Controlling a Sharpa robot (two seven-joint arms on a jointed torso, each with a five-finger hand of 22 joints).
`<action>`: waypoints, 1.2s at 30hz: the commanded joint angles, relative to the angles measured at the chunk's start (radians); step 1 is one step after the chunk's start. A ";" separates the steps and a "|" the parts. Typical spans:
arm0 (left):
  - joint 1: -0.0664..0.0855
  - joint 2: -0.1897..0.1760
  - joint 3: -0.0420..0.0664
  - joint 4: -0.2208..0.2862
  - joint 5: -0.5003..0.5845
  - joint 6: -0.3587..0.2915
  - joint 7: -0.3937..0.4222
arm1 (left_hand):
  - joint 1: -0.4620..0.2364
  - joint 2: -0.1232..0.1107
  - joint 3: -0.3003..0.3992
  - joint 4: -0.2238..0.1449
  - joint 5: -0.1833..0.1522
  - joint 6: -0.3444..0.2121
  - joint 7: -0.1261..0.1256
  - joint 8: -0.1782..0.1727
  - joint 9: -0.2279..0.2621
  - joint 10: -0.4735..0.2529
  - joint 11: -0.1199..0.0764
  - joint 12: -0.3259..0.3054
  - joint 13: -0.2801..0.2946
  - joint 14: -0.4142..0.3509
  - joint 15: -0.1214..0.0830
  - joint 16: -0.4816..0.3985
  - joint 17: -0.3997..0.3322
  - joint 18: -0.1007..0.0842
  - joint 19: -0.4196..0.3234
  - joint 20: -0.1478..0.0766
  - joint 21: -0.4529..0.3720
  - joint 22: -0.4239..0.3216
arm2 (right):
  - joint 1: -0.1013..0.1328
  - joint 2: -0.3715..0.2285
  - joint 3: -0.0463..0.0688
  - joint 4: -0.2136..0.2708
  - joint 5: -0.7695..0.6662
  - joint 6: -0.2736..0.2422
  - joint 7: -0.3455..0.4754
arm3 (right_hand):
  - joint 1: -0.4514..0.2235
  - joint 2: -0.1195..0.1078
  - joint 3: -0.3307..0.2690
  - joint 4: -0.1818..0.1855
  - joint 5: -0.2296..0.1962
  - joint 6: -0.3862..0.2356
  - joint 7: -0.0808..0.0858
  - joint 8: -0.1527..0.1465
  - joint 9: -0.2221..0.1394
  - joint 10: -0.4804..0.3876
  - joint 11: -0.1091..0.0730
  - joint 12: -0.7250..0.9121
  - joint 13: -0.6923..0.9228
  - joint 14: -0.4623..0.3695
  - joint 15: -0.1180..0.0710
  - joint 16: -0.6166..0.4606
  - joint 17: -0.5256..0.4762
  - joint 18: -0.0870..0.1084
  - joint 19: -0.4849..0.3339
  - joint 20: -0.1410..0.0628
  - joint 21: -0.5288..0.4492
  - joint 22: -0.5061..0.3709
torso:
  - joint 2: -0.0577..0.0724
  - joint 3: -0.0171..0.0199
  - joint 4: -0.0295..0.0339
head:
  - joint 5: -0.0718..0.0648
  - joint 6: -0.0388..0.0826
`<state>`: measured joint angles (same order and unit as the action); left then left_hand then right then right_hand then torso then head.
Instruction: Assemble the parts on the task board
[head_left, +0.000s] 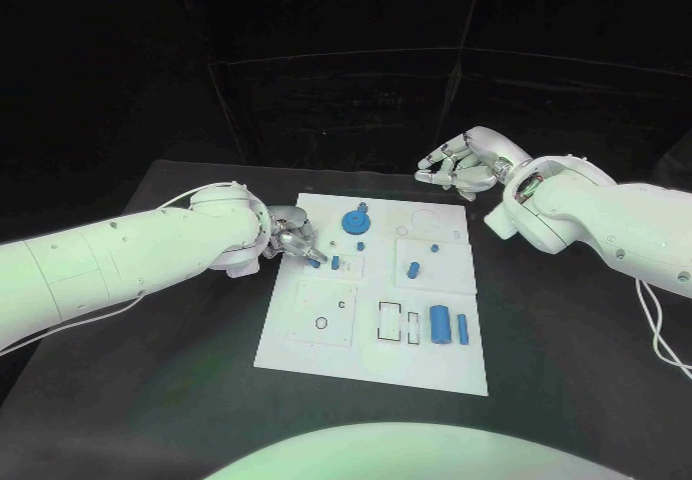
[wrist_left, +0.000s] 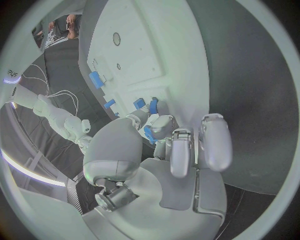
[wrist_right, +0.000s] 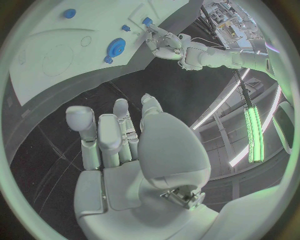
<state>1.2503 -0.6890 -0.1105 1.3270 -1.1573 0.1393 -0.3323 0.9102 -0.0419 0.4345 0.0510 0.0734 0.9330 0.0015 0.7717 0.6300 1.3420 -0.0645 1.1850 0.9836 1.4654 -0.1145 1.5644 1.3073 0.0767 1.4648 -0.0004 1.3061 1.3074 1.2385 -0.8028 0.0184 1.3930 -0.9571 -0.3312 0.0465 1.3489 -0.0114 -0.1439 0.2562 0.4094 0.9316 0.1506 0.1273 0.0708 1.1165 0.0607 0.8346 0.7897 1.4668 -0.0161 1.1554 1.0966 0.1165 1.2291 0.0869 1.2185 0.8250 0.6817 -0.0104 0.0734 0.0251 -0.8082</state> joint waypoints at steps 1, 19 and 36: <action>0.002 0.003 0.000 -0.002 -0.002 0.009 -0.001 | 0.006 0.001 -0.005 -0.004 -0.005 0.008 -0.002 0.007 0.003 0.006 -0.001 0.004 0.002 0.105 -0.005 0.006 0.263 -0.017 0.042 -0.008 0.006 0.054 | 0.002 -0.001 0.001 0.001 -0.002 0.003 0.007 | -0.002 0.009 -0.004 0.003 0.006 0.001 -0.003 0.004 -0.001 -0.009 -0.001 -0.007 -0.001 0.009 -0.003 -0.004 -0.002 0.020 -0.004 0.001 -0.006 -0.001 | 0.000 0.0000 -0.0005 | 0.000 -0.001; 0.004 0.014 0.001 -0.002 -0.002 0.033 -0.002 | -0.020 0.000 -0.033 0.014 -0.006 0.013 -0.005 0.014 0.018 0.014 -0.004 0.008 0.006 0.105 -0.008 0.006 0.263 -0.020 0.046 -0.012 0.020 0.066 | 0.002 -0.002 0.001 0.003 -0.002 0.003 0.005 | -0.003 0.010 -0.007 0.005 0.006 0.001 -0.002 0.004 -0.001 -0.011 0.000 -0.008 -0.003 0.008 -0.002 -0.005 -0.002 0.020 -0.005 0.001 -0.007 -0.003 | 0.000 0.0001 0.0005 | -0.001 -0.003; 0.004 0.009 0.001 0.000 -0.002 0.014 -0.001 | -0.063 0.002 -0.077 0.051 -0.008 0.010 -0.005 0.012 0.031 0.011 -0.004 0.001 -0.004 0.105 -0.009 0.006 0.263 -0.018 0.044 -0.014 0.012 0.062 | 0.002 -0.003 0.001 0.003 -0.002 0.001 0.005 | -0.003 0.010 -0.008 0.006 0.006 0.001 -0.002 0.005 -0.001 -0.013 0.000 -0.011 -0.006 0.008 -0.002 -0.007 -0.004 0.021 -0.006 0.001 -0.008 -0.005 | 0.000 -0.0008 0.0005 | -0.002 -0.001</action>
<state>1.2527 -0.6795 -0.1104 1.3246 -1.1576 0.1592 -0.3326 0.8533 -0.0395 0.3625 0.1009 0.0697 0.9401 -0.0054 0.7825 0.6601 1.3515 -0.0691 1.1888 0.9809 1.4654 -0.1144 1.5644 1.3073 0.0768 1.4644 -0.0070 1.3213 1.3074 1.2385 -0.8053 0.0184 1.3944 -0.9571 -0.3313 0.0461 1.3490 -0.0114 -0.1473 0.2596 0.4095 0.9315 0.1506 0.1273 0.0708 1.1091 0.0608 0.8275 0.7842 1.4668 -0.0162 1.1516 1.0933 0.1164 1.2291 0.0869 1.2147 0.8207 0.6816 -0.0107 0.0736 0.0230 -0.8100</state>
